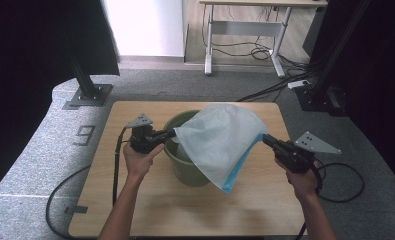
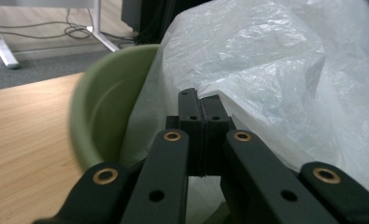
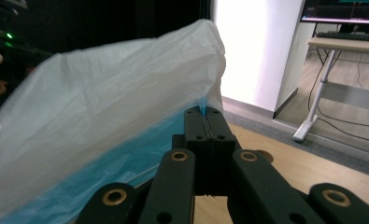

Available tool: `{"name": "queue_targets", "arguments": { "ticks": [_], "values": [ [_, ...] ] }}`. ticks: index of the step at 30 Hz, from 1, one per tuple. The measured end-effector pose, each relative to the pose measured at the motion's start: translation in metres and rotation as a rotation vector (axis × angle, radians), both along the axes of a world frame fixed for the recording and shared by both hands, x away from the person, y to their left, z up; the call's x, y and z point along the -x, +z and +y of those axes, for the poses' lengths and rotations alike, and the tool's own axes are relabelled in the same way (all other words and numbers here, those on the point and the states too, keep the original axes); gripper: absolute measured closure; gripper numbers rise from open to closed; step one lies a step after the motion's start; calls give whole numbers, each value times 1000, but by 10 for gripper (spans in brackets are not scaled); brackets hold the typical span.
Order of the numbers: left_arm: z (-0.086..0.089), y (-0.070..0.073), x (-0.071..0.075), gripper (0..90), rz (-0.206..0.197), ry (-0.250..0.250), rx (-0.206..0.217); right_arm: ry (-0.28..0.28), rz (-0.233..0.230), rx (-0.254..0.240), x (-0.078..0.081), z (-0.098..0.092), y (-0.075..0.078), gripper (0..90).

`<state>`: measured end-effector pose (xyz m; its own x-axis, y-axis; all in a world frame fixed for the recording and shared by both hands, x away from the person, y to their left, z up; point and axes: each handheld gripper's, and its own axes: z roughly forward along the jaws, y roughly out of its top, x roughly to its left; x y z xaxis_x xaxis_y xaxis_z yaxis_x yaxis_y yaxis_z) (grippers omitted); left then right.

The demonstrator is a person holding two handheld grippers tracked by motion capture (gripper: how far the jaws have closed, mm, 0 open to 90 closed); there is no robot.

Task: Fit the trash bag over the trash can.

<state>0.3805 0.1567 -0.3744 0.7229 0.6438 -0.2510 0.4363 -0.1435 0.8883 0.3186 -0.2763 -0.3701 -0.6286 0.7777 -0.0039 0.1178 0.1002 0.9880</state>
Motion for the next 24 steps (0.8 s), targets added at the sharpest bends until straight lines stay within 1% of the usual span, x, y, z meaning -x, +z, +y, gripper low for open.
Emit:
{"name": "queue_targets", "arguments": {
  "ticks": [1, 3, 4, 6, 7, 8, 10, 12, 14, 16, 18, 21, 23, 24],
  "values": [
    [-3, 0, -1, 883, 7, -7, -13, 1, -4, -1, 1, 0, 2, 883],
    [-5, -1, 0, 834, 12, -2, -41, 1, -4, 2, 2, 0, 3, 883],
    [-4, -1, 1, 785, 14, 5, -53, 0, -1, 6, 2, 1, 3, 882],
    [1, -1, 6, 644, 11, 11, -73, -6, 8, 12, 1, 2, 1, 883],
    [4, -1, 9, 582, 0, 8, -77, -10, 13, 15, 1, 2, 0, 883],
    [7, 0, 12, 541, -9, 14, -75, -16, 16, 22, 0, 2, -1, 883],
    [17, 5, 21, 480, -28, 27, -73, -21, 17, 37, -1, 3, -3, 883],
    [23, 9, 29, 437, -45, 27, -77, -34, 27, 56, -1, 4, -5, 883],
    [28, 13, 35, 390, -53, 24, -83, -44, 32, 67, -1, 3, -7, 884],
    [33, 15, 40, 363, -59, 17, -75, -58, 42, 66, -1, 1, -8, 884],
    [37, 17, 43, 334, -63, 11, -64, -70, 54, 53, 0, -1, -7, 884],
    [43, 21, 47, 314, -63, -13, -23, -89, 63, 52, 0, -5, -6, 884],
    [47, 24, 50, 299, -60, -50, 6, -98, 71, 49, -1, -7, -5, 884],
    [48, 25, 51, 284, -59, -58, 18, -102, 74, 46, -1, -9, -6, 884]
  ]
}}
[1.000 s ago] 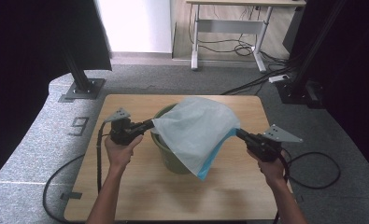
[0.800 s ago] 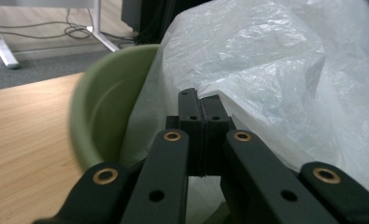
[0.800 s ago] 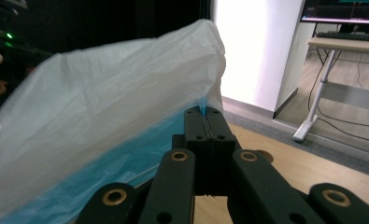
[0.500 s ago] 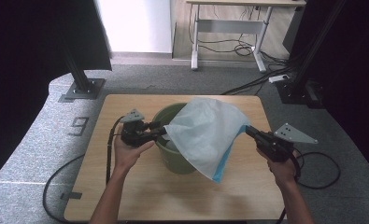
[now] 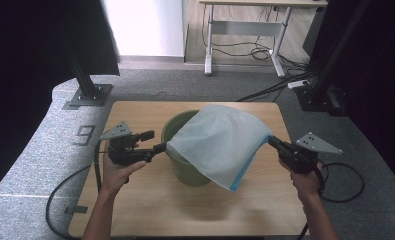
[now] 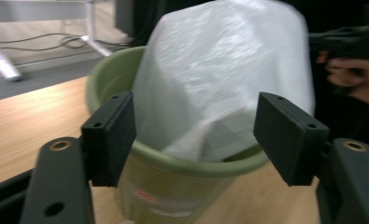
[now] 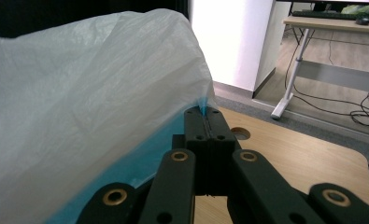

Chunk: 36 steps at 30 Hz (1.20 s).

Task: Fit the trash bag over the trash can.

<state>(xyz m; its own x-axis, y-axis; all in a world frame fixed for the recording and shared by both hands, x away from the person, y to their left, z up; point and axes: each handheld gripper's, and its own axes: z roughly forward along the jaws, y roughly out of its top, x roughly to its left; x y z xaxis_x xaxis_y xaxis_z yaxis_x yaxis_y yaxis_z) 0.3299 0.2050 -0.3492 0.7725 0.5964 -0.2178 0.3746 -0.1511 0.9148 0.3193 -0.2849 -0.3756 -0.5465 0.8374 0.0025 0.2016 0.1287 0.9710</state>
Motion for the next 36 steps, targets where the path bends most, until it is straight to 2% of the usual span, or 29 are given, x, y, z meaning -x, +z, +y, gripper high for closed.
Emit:
{"name": "queue_targets", "arguments": {
  "ticks": [2, 4, 6, 7, 9, 12, 16, 18, 22, 24, 27, 31, 36],
  "values": [
    [1, 2, 2, 283, 2, -5, 9, -1, 5, -8, 0, -1, -1, 884],
    [-3, 5, 4, 283, -5, 1, -1, 24, 19, -45, 1, 0, -1, 884],
    [-9, 6, 5, 286, 9, -22, 33, 46, 15, -43, 3, 6, 0, 884],
    [-15, 7, 5, 290, 12, -28, 34, 64, 11, -40, 4, 10, 2, 884],
    [-28, 7, 6, 291, 5, -21, -11, 98, 2, -39, 7, 20, 4, 884],
    [-47, 5, 4, 291, 6, -25, -41, 141, -15, -19, 10, 38, 7, 884],
    [-66, 0, 2, 288, 6, -16, -78, 166, -25, 3, 10, 56, 7, 884],
    [-74, -1, 2, 286, 4, 1, -109, 168, -26, 13, 8, 63, 6, 883],
    [-80, -1, 6, 281, -18, 41, -136, 162, -20, 26, 5, 70, 3, 883],
    [-80, 2, 9, 284, -37, 54, -134, 156, -16, 29, 4, 71, 1, 883],
    [-80, 9, 14, 300, -59, 63, -111, 144, -7, 30, 2, 69, 0, 883],
    [-89, 14, 19, 309, -75, 51, -132, 137, 3, 26, 1, 68, -1, 883],
    [-108, 8, 16, 330, -54, 31, -170, 141, 9, 24, 0, 71, -3, 883]
  ]
}}
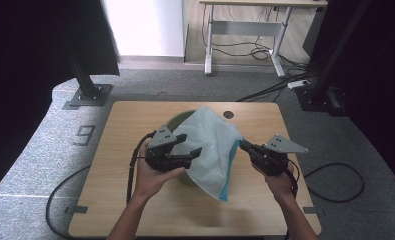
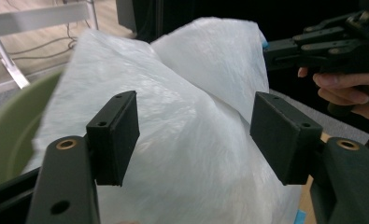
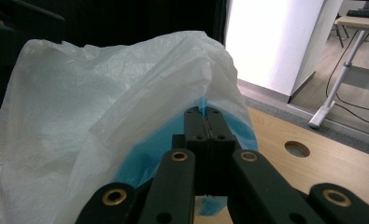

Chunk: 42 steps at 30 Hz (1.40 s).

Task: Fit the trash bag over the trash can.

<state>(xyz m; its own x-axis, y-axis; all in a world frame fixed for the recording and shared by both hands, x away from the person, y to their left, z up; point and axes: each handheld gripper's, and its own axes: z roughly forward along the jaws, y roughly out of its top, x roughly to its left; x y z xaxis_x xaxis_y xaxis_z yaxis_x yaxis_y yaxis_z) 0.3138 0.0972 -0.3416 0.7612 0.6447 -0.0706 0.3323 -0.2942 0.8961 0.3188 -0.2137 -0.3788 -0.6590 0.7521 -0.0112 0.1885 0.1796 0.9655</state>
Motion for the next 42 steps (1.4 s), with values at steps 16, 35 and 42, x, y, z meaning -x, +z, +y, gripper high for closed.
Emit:
{"name": "queue_targets", "arguments": {
  "ticks": [16, 35, 42],
  "values": [
    [-41, -27, -16, 367, 120, -40, -121, 11, 0, -28, 8, -6, -3, 882],
    [-28, -22, -19, 856, 112, -134, 38, 7, 4, -33, 9, -12, -6, 880],
    [-9, -18, -25, 894, 104, -108, 153, -10, 12, -40, 8, -19, -9, 874]
  ]
}}
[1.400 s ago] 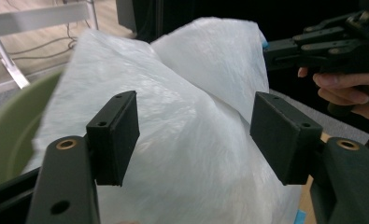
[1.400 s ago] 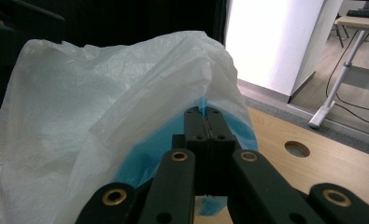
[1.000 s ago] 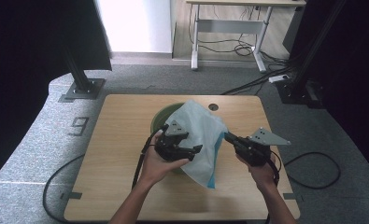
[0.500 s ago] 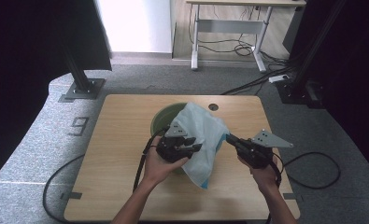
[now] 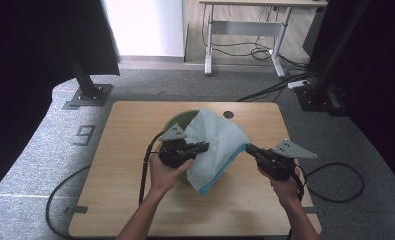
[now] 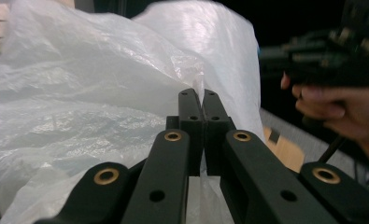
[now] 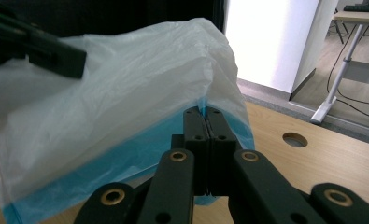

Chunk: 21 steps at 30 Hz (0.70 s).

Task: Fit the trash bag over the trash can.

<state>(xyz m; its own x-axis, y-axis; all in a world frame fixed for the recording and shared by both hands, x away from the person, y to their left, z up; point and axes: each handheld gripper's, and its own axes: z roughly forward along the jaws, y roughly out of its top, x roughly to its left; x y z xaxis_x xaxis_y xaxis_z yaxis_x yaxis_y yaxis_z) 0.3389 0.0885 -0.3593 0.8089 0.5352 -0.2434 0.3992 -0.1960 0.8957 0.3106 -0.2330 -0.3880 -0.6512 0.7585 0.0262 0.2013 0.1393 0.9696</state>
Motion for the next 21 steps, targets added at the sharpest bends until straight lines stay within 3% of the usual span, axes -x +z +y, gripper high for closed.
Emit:
{"name": "queue_targets", "arguments": {
  "ticks": [6, 10, 13, 18, 21],
  "values": [
    [21, 2, -8, 897, 8, 51, 55, 18, -4, -14, 1, -1, 0, 825],
    [36, 6, -14, 897, -1, 111, 43, 44, -4, -25, 2, 2, 0, 730],
    [45, 7, -19, 897, 6, 133, 41, 59, 7, -28, 1, 7, -2, 706],
    [50, 6, -22, 887, 10, 129, 29, 89, 9, -22, -1, 18, -2, 795],
    [49, 7, -16, 721, -47, 175, 14, 95, 2, -16, -1, 26, 2, 865]
  ]
}}
